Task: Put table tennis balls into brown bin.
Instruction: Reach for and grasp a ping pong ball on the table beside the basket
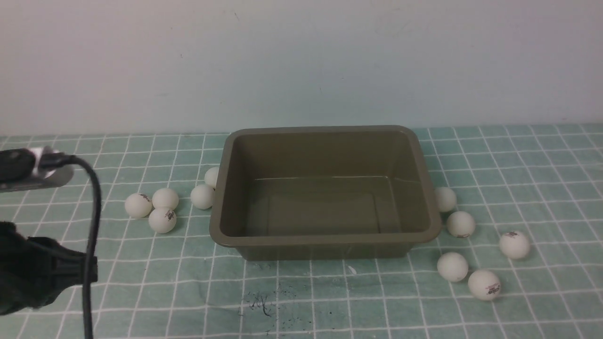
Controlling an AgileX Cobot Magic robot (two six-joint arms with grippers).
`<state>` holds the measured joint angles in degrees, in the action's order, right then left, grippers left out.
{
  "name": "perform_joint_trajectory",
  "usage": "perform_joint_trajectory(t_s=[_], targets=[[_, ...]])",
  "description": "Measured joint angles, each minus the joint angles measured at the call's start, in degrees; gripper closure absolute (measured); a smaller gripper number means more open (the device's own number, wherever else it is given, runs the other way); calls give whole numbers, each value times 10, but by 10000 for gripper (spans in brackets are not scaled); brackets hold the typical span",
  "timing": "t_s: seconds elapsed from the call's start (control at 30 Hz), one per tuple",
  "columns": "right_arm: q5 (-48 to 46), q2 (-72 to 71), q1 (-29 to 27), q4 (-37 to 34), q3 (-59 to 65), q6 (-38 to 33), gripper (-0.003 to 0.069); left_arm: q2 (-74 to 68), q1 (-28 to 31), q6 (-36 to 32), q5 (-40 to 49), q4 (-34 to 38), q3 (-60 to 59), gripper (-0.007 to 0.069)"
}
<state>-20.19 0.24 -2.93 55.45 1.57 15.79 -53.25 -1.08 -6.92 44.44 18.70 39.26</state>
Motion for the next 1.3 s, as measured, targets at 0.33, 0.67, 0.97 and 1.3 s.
perform_joint_trajectory(t_s=[0.33,0.67,0.97,1.3], targets=[[-5,0,0,9,0,0,673,-222,0,-27,22,-30,140,629],[247,0,0,159,0,10,673,-284,0,-27,25,-41,172,629],[412,0,0,286,-1,15,673,-284,0,-27,23,-40,177,629],[399,1,0,369,0,24,673,-284,0,-27,36,-16,177,629]])
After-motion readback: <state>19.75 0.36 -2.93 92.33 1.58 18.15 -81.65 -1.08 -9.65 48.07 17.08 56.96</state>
